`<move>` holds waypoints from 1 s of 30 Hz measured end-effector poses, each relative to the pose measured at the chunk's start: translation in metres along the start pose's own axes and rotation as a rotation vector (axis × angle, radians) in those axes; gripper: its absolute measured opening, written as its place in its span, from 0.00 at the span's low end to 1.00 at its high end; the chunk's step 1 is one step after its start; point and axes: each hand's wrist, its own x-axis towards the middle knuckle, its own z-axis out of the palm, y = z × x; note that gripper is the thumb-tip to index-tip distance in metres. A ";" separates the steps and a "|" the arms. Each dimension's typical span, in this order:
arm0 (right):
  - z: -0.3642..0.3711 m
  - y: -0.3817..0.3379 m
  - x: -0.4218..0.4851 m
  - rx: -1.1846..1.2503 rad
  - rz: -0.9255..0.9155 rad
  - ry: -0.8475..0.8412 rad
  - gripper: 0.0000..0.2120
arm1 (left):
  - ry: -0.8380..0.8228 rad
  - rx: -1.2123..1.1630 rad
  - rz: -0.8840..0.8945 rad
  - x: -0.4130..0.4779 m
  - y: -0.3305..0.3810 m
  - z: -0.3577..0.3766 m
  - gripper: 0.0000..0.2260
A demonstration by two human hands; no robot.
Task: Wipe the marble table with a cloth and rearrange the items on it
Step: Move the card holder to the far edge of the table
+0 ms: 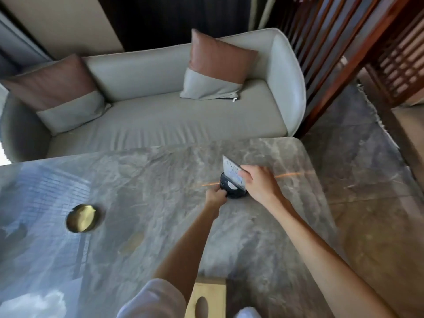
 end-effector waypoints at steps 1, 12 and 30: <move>-0.013 0.013 0.001 0.002 0.039 0.029 0.12 | -0.022 0.066 0.015 0.005 0.008 0.021 0.14; -0.054 0.128 -0.013 0.093 0.392 0.258 0.16 | -0.297 0.381 -0.017 0.083 -0.014 0.189 0.13; -0.040 0.064 -0.027 -0.036 0.287 0.482 0.25 | -0.145 0.094 0.042 -0.006 0.021 -0.044 0.08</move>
